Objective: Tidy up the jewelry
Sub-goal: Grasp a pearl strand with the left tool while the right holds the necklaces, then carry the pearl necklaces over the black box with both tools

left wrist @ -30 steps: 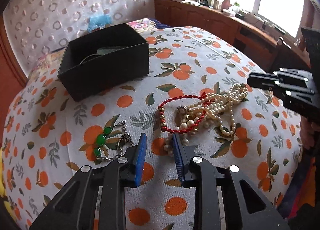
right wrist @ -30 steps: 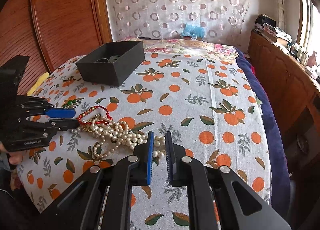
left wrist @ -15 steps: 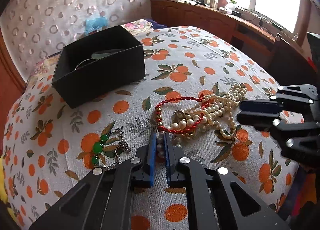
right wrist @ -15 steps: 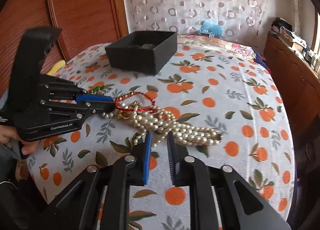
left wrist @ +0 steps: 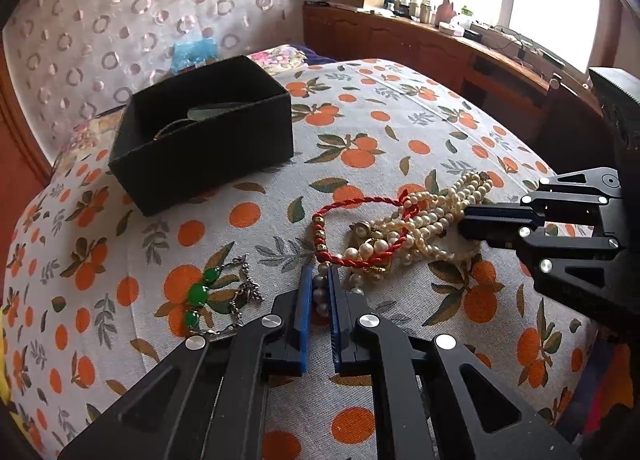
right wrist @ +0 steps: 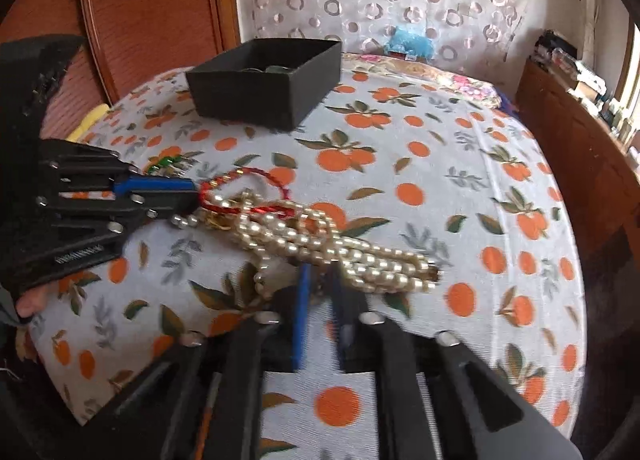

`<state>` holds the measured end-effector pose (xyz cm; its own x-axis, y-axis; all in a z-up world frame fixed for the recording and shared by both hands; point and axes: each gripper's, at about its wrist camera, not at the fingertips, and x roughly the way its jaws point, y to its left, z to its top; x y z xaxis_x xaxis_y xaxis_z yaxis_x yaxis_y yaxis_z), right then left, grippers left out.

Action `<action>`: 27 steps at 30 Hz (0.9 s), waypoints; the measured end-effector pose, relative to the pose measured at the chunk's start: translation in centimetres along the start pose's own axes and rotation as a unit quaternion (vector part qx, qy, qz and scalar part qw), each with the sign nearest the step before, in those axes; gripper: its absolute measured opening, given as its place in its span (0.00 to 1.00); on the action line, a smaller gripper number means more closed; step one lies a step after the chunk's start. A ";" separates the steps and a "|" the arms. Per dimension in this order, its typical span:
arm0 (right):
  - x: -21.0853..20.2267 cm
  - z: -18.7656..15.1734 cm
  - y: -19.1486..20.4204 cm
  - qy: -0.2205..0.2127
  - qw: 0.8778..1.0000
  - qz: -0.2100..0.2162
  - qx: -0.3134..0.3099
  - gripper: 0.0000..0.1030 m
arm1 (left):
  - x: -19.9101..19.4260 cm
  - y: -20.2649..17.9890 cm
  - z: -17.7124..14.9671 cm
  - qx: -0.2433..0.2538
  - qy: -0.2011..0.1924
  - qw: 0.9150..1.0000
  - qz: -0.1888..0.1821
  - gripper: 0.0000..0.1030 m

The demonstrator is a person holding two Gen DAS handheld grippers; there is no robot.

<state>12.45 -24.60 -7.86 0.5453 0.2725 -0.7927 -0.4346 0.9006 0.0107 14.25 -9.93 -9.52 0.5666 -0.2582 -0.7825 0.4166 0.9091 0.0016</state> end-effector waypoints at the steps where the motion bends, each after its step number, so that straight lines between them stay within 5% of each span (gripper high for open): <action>1: -0.1 -0.1 -0.3 0.000 1.000 0.003 0.002 0.06 | -0.4 0.1 0.1 -0.002 -0.007 1.000 0.002 0.06; 10: -2.1 -0.7 -2.6 -0.020 1.000 -0.015 0.011 0.05 | -7.4 0.8 2.8 -0.015 -0.095 0.995 0.004 0.06; 27: -10.4 6.4 -2.5 -0.139 0.990 -0.028 -0.018 0.05 | -16.3 2.0 6.0 -0.016 -0.187 0.982 0.018 0.06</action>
<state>12.43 -27.47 4.24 0.7427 0.3103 -0.5933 -0.4215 0.9052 -0.0542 10.09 -5.90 6.99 0.8043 -0.3229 -0.4989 0.3728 0.9279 0.0003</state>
